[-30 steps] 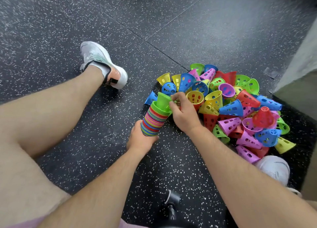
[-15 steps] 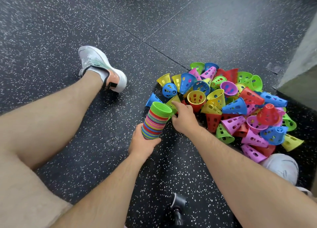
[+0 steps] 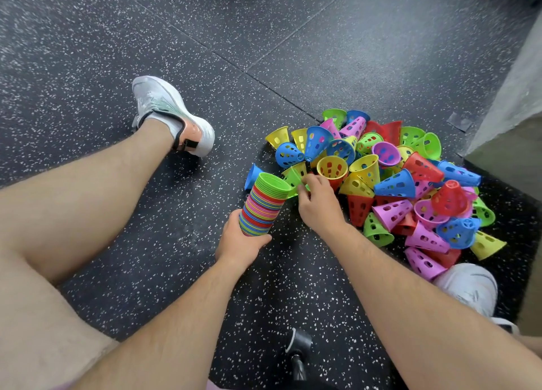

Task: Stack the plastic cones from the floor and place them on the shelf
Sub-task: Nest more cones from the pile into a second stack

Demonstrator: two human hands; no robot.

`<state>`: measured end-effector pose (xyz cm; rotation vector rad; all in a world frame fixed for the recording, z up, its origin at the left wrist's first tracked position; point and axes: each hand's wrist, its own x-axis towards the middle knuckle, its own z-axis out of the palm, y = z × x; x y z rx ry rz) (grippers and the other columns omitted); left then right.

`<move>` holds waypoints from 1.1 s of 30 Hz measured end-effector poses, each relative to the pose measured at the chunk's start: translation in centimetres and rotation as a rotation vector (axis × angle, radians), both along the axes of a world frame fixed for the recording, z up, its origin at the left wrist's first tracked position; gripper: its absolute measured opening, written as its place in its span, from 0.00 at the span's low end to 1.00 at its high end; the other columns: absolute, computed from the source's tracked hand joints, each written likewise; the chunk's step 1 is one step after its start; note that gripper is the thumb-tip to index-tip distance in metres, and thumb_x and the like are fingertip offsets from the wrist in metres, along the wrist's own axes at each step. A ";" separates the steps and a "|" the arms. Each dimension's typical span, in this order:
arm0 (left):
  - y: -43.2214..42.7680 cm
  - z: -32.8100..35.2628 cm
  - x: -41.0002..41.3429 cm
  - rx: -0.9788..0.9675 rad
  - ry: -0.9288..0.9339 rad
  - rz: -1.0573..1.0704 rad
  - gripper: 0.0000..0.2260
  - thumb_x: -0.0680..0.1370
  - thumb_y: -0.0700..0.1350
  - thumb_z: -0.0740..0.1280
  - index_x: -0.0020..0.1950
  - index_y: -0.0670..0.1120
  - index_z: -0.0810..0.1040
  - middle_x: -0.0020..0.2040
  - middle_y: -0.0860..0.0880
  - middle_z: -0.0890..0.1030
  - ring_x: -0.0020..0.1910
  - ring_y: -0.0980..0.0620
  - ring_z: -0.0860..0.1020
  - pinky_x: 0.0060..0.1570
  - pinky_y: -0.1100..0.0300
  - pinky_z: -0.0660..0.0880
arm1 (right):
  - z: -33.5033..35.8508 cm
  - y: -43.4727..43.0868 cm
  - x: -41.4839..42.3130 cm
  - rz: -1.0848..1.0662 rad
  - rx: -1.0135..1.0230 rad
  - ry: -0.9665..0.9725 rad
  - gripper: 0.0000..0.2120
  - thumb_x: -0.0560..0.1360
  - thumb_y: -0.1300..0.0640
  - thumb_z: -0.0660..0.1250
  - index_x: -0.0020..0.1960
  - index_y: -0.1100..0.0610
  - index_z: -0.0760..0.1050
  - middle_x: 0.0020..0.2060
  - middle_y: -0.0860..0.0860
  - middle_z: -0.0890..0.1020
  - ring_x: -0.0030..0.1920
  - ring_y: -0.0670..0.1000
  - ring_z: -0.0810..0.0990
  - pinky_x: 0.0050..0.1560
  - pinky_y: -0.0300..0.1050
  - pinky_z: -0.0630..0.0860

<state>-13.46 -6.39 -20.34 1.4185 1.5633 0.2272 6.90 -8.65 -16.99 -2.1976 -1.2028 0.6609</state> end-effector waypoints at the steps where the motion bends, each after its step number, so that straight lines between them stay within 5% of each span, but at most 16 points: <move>1: 0.0 0.1 0.0 -0.004 0.005 -0.002 0.31 0.58 0.59 0.79 0.56 0.62 0.69 0.53 0.55 0.81 0.49 0.52 0.82 0.57 0.46 0.79 | 0.6 0.0 0.4 -0.023 0.034 0.021 0.11 0.83 0.52 0.58 0.61 0.55 0.73 0.58 0.51 0.73 0.56 0.51 0.72 0.58 0.46 0.69; 9: -0.4 1.0 0.3 0.015 0.066 -0.041 0.30 0.64 0.55 0.82 0.60 0.61 0.70 0.56 0.54 0.80 0.51 0.50 0.81 0.58 0.48 0.77 | 4.7 0.1 0.7 -0.055 0.308 0.121 0.07 0.82 0.56 0.58 0.51 0.58 0.72 0.44 0.54 0.77 0.47 0.52 0.73 0.48 0.48 0.70; 13: -0.5 1.4 0.3 0.013 0.090 -0.036 0.31 0.64 0.55 0.81 0.62 0.58 0.71 0.56 0.54 0.80 0.52 0.49 0.81 0.57 0.50 0.76 | 5.1 0.4 -0.8 0.132 0.243 0.113 0.06 0.80 0.57 0.61 0.52 0.60 0.73 0.50 0.59 0.79 0.51 0.54 0.75 0.54 0.52 0.72; 17: -0.4 1.4 0.2 -0.019 0.060 0.032 0.30 0.63 0.56 0.80 0.59 0.60 0.70 0.54 0.54 0.81 0.50 0.50 0.81 0.57 0.48 0.78 | 4.0 0.6 -2.5 0.251 0.141 0.129 0.08 0.78 0.49 0.62 0.47 0.53 0.72 0.50 0.54 0.81 0.50 0.50 0.76 0.53 0.50 0.73; 23: 0.2 0.9 -0.1 -0.045 -0.008 0.120 0.29 0.62 0.55 0.81 0.58 0.61 0.70 0.53 0.54 0.82 0.51 0.48 0.82 0.58 0.47 0.78 | 3.3 3.4 -3.4 0.059 0.148 0.311 0.12 0.82 0.49 0.55 0.57 0.53 0.74 0.53 0.50 0.81 0.55 0.50 0.78 0.56 0.49 0.73; 26: 0.4 0.4 -0.4 -0.044 -0.019 0.133 0.28 0.65 0.53 0.81 0.59 0.59 0.71 0.54 0.54 0.82 0.52 0.48 0.81 0.59 0.48 0.78 | 2.1 5.7 -2.5 0.088 0.067 0.166 0.16 0.83 0.57 0.54 0.67 0.55 0.73 0.61 0.53 0.80 0.62 0.52 0.76 0.62 0.46 0.71; 29: 0.4 -0.1 -0.8 -0.058 -0.036 0.170 0.28 0.65 0.52 0.81 0.58 0.60 0.70 0.54 0.54 0.82 0.51 0.49 0.81 0.58 0.50 0.78 | 0.6 8.5 -1.6 0.340 -0.045 -0.084 0.24 0.79 0.68 0.56 0.73 0.55 0.70 0.69 0.55 0.73 0.69 0.56 0.70 0.69 0.46 0.68; 33: 0.6 -0.4 -1.4 -0.093 -0.063 0.222 0.29 0.66 0.51 0.82 0.59 0.62 0.68 0.55 0.55 0.82 0.52 0.51 0.81 0.56 0.56 0.75 | -0.6 11.8 -1.1 0.627 -0.190 -0.333 0.31 0.78 0.66 0.64 0.78 0.49 0.62 0.77 0.55 0.63 0.74 0.60 0.63 0.74 0.55 0.64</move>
